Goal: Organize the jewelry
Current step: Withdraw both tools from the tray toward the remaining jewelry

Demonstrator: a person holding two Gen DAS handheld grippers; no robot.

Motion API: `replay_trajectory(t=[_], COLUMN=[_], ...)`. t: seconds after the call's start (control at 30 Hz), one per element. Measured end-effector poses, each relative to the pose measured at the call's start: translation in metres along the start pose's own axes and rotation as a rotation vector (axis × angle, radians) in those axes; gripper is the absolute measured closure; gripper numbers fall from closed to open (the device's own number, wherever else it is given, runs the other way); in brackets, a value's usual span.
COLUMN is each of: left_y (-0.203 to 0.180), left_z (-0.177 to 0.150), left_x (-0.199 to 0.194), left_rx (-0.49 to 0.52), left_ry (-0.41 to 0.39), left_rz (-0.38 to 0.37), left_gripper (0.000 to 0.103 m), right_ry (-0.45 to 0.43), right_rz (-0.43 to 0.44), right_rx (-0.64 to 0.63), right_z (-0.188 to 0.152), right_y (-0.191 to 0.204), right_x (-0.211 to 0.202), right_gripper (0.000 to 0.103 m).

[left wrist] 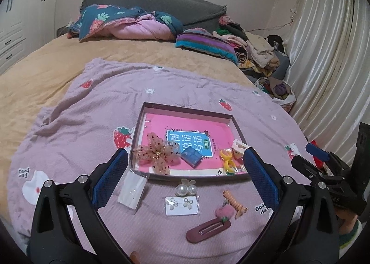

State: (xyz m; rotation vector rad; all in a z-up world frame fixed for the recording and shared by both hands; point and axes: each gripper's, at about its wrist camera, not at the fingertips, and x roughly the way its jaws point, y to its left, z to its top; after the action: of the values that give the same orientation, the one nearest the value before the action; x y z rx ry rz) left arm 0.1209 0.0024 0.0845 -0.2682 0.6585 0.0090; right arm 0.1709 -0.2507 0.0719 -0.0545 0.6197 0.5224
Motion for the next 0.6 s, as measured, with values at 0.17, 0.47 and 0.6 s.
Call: replay_trajectory(t=[0.17,0.47,0.6], left_y=[0.003,0.007,0.013], left_z=[-0.006,-0.024,-0.033], left_x=[-0.011,-0.021,-0.021], left_rx=[0.006,0.032,0.03], left_ry=[-0.011,-0.003,0.01], left_rz=[0.002,0.016,0.02], left_gripper=[0.01,0.01,0.01], right_ry=[0.0,0.022,0.04], right_rz=[0.019,0.059,0.061], right_rx=[-0.015,-0.027,-0.037], right_z=[-0.005,-0.02,-0.026], right_y=[0.011,0.03,0.035], right_x=[-0.012,-0.025,-0.024], right_gripper=[0.006,0.006,0.006])
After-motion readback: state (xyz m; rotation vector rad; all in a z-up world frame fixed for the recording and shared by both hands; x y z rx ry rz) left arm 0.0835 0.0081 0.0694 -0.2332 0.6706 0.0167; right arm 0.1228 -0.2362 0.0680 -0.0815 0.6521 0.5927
